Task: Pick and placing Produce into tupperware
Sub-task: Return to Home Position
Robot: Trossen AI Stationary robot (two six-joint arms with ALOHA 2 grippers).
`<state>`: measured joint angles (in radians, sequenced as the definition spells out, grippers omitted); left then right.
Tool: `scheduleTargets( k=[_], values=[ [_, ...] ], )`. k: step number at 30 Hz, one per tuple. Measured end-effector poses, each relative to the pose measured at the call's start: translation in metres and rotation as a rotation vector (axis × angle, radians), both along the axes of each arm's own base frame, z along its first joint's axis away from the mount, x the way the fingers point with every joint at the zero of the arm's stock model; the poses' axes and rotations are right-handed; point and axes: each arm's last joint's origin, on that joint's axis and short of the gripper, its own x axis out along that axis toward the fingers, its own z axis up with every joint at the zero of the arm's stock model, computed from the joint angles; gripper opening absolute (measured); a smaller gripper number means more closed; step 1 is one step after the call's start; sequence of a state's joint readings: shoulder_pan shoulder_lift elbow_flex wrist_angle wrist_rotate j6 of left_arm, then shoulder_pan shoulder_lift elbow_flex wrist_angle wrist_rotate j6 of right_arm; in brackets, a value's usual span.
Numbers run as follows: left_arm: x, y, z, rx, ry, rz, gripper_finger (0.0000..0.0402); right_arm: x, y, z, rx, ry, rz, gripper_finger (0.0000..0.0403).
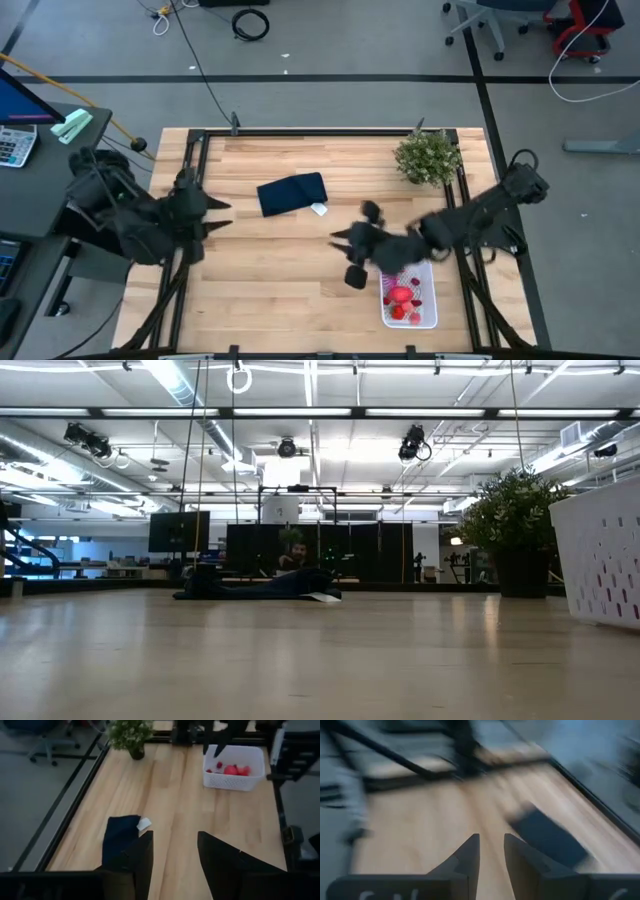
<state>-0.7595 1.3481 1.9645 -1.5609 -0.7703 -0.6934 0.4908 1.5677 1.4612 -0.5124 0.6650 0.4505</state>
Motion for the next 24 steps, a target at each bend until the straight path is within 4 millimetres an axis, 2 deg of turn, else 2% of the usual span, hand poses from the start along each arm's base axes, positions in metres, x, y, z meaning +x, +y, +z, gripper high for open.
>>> scheduleTargets(
  k=[3, 5, 9, 12, 15, 17, 20, 24],
  values=[
    [-0.009, 0.004, -0.007, 0.033, -0.012, -0.012, 0.0156, 0.022, -0.024, 0.021, -0.019, -0.130, 0.262, 0.0096],
    [-0.014, 0.009, -0.015, 0.063, -0.032, 0.034, 0.0156, 0.033, -0.046, 0.025, -0.022, -0.167, 0.339, 0.0096],
    [-0.030, 0.026, -0.038, 0.029, -0.057, 0.130, 0.0161, 0.040, -0.105, 0.018, 0.033, -0.083, 0.204, 0.0096],
    [-0.049, 0.043, -0.057, -0.038, -0.073, 0.172, 0.0163, 0.036, -0.136, 0.019, 0.077, -0.057, 0.097, 0.0096],
    [-0.065, 0.056, -0.082, -0.096, -0.126, 0.186, 0.0160, 0.028, -0.143, 0.028, 0.070, -0.115, 0.085, 0.0096],
    [-0.071, 0.060, -0.103, -0.141, -0.166, 0.172, 0.0156, 0.021, -0.142, 0.024, 0.046, -0.166, 0.104, 0.0096],
    [-0.073, 0.057, -0.134, -0.217, -0.231, 0.115, 0.0153, 0.003, -0.137, 0.003, 0.034, -0.222, 0.130, 0.0096],
    [-0.072, 0.052, -0.171, -0.279, -0.309, 0.045, 0.0151, -0.038, -0.132, -0.034, 0.084, -0.331, 0.137, 0.0096]
  ],
)
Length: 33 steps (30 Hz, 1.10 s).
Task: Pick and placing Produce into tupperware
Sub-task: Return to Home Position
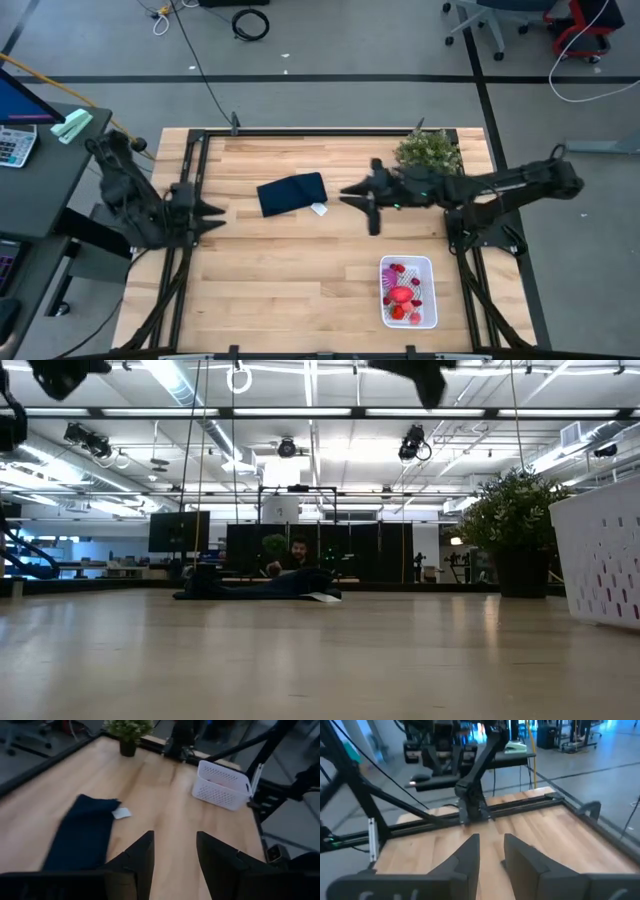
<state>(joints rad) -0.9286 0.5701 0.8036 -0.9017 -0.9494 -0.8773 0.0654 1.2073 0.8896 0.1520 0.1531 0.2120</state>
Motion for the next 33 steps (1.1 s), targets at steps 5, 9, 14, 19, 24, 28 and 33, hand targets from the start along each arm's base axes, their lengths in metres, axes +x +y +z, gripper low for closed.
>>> scheduleTargets(
  k=[5, 9, 14, 19, 24, 28, 33],
  values=[
    [0.004, -0.005, -0.039, -0.044, -0.093, 0.015, 0.0158, -0.055, 0.001, -0.048, 0.091, -0.089, 0.011, 0.0096],
    [0.011, -0.013, -0.068, -0.044, -0.171, 0.066, 0.0160, -0.091, 0.001, -0.075, 0.136, -0.173, 0.007, 0.0096],
    [0.014, -0.018, -0.084, -0.054, -0.204, 0.049, 0.0156, -0.119, -0.002, -0.097, 0.137, -0.269, 0.007, 0.0096],
    [0.014, -0.018, -0.088, -0.058, -0.220, 0.073, 0.0151, -0.132, -0.003, -0.108, 0.100, -0.287, 0.005, 0.0096],
    [0.011, -0.018, -0.085, -0.062, -0.257, 0.107, 0.0156, -0.140, -0.007, -0.119, 0.090, -0.304, -0.073, 0.0096],
    [0.003, -0.016, -0.080, -0.077, -0.288, 0.082, 0.0160, -0.146, -0.008, -0.127, 0.098, -0.320, -0.087, 0.0096],
    [-0.006, -0.012, -0.074, -0.071, -0.318, 0.049, 0.0157, -0.149, -0.007, -0.135, 0.142, -0.294, -0.060, 0.0096]
  ],
)
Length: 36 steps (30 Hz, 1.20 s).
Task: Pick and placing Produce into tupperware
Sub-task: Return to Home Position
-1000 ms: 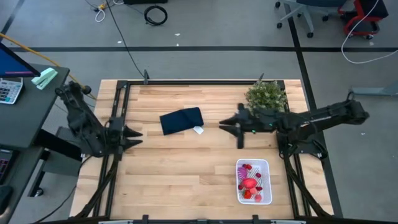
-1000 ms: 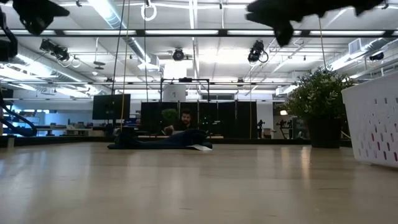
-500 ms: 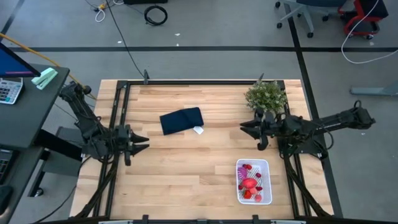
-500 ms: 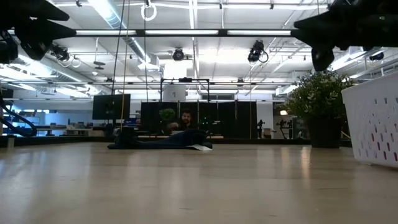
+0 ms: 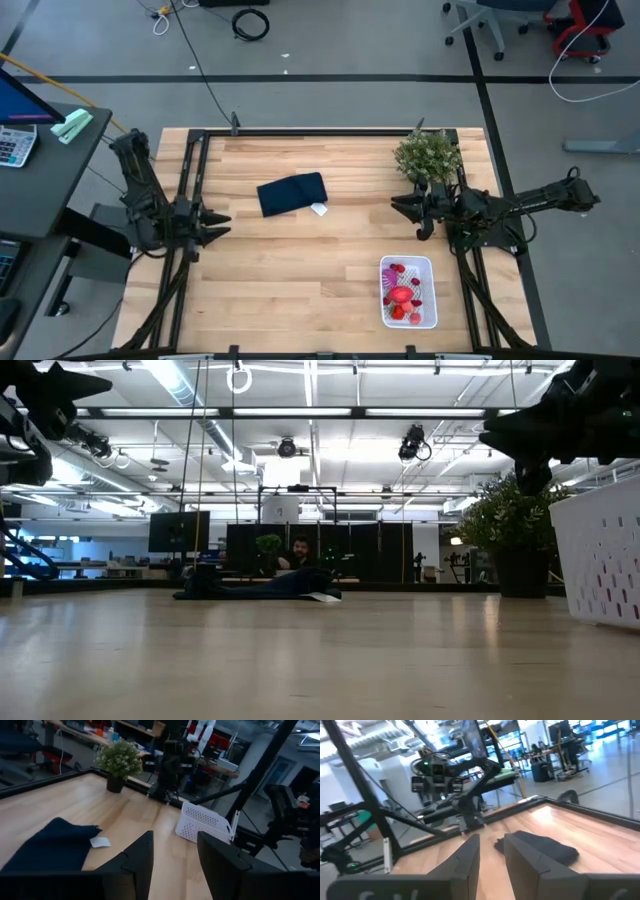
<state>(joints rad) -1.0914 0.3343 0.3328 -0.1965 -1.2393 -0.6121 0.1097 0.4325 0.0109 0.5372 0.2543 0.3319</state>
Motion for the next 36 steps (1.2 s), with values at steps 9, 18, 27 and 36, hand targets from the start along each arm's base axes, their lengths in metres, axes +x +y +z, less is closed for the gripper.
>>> scheduleTargets(
  k=[9, 18, 27, 36],
  values=[
    [-0.003, 0.002, 0.002, 0.001, -0.007, -0.032, 0.0153, 0.000, 0.000, -0.004, -0.021, 0.039, 0.008, 0.0096],
    [0.005, -0.017, 0.015, 0.048, -0.061, -0.251, 0.0159, 0.001, 0.000, -0.006, 0.016, 0.059, 0.012, 0.0096],
    [0.011, -0.015, 0.028, 0.213, -0.201, -0.509, 0.0151, 0.001, 0.000, -0.006, 0.016, 0.059, 0.012, 0.0096],
    [0.033, 0.013, 0.023, 0.310, -0.127, -0.243, 0.0157, 0.001, 0.000, -0.006, 0.017, 0.061, 0.011, 0.0096]
  ],
)
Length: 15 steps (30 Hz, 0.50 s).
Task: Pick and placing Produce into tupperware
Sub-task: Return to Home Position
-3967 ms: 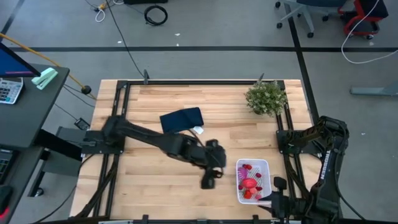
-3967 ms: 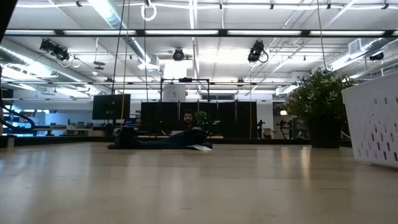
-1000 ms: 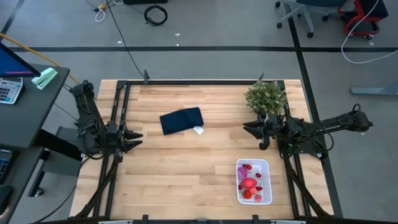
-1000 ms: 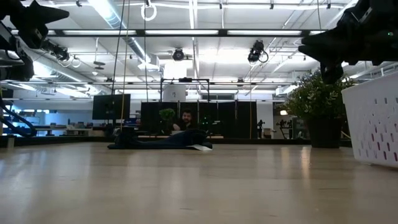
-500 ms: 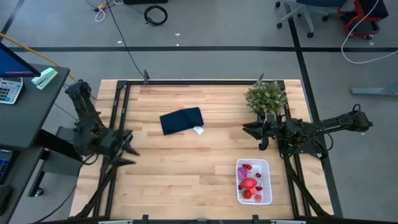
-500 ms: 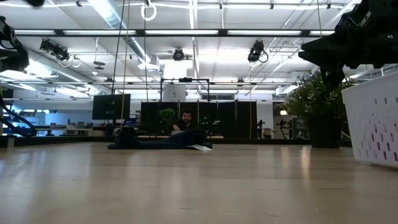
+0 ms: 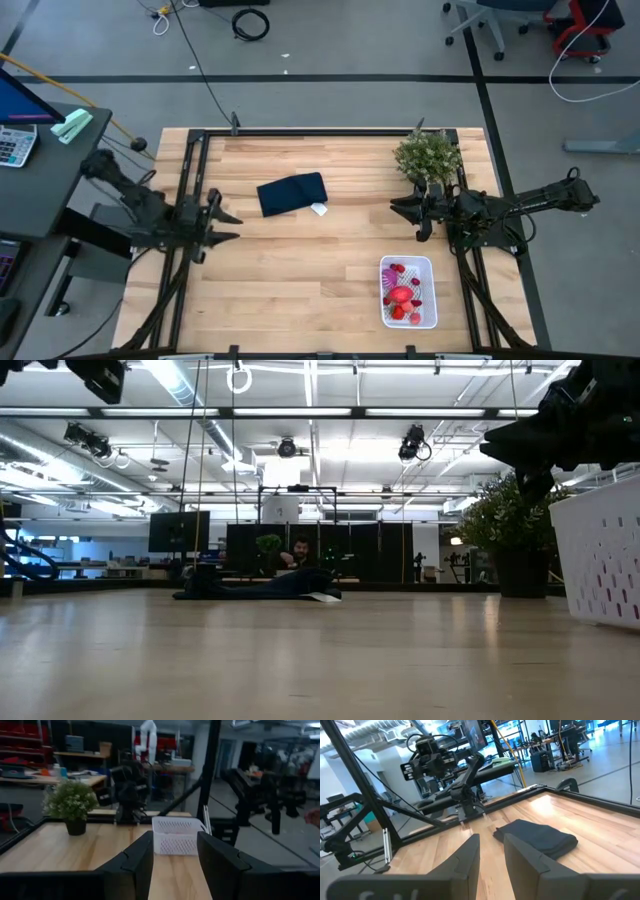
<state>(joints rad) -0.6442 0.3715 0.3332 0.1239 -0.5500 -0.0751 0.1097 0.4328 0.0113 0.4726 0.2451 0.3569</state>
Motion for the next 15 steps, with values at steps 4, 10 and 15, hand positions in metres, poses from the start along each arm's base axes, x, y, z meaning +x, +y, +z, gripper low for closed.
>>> scheduleTargets(
  k=[4, 10, 15],
  values=[
    [0.006, 0.010, 0.000, 0.010, -0.006, -0.061, 0.0151, 0.000, 0.000, 0.000, 0.000, 0.001, 0.000, 0.0096],
    [0.011, 0.021, -0.006, 0.011, 0.053, -0.043, 0.0144, 0.000, 0.000, 0.000, 0.000, 0.004, 0.000, 0.0096],
    [0.015, 0.025, -0.029, -0.025, 0.133, 0.000, 0.0149, 0.000, 0.000, 0.000, 0.000, 0.004, 0.000, 0.0096]
  ],
)
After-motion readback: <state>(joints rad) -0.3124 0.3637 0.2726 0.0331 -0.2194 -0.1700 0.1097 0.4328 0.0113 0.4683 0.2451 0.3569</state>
